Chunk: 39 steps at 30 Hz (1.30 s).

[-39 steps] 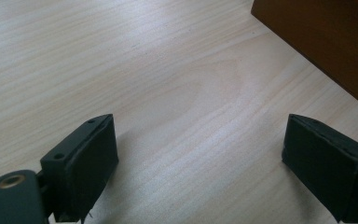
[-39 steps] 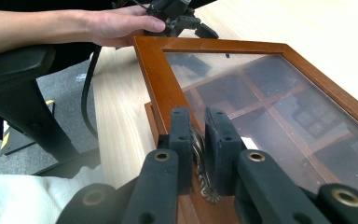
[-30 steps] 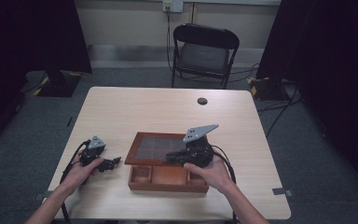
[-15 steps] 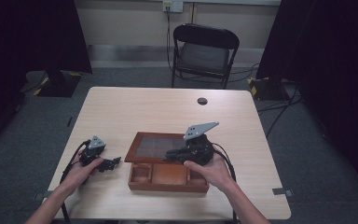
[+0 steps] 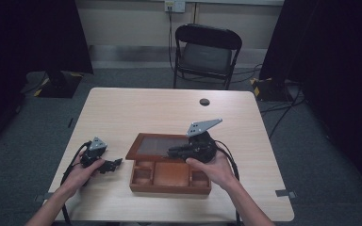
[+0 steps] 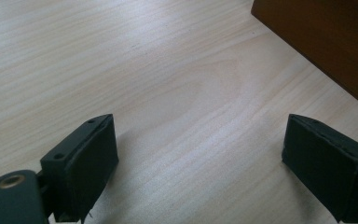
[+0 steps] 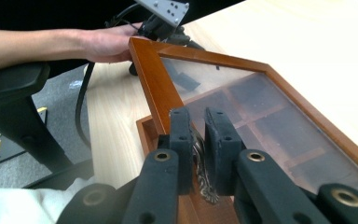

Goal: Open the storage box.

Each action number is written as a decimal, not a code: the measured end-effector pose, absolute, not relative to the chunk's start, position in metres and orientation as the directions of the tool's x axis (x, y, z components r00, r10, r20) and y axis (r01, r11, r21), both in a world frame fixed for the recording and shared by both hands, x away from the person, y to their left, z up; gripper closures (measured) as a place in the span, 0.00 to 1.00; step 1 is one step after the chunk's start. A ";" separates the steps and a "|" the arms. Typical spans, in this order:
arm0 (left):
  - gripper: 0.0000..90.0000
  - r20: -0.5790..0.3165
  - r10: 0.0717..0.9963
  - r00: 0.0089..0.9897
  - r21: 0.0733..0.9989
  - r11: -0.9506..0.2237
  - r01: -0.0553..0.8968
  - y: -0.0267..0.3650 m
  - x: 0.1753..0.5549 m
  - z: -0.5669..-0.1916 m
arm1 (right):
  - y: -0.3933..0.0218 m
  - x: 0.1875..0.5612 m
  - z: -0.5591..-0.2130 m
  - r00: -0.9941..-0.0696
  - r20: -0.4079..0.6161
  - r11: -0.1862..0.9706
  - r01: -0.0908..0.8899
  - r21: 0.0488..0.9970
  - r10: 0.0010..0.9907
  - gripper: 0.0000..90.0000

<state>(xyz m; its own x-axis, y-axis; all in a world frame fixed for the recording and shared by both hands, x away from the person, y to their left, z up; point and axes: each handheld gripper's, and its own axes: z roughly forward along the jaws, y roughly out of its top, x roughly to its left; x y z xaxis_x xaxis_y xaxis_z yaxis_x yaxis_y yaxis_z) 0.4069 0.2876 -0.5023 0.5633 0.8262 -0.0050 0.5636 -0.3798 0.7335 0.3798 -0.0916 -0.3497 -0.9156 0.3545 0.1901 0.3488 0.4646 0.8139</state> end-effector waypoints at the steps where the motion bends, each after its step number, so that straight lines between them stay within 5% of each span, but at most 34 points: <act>1: 0.11 -0.005 0.826 0.563 0.734 -0.380 0.564 0.288 0.407 -0.502 | -0.092 0.380 -0.349 -0.915 0.190 0.463 0.349 0.815 0.356 0.92; 39: 0.11 0.000 0.824 0.566 0.731 -0.386 0.562 0.288 0.407 -0.502 | -0.091 0.396 -0.329 -0.915 0.172 0.465 0.339 0.818 0.365 0.92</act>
<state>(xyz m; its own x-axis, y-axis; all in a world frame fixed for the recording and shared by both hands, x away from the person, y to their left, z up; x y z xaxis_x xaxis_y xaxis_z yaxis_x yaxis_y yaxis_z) 0.4071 0.2879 -0.5022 0.5663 0.8242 -0.0002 0.5623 -0.3862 0.7312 0.3962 -0.0910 -0.3289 -0.9152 0.3645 0.1721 0.3391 0.4653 0.8176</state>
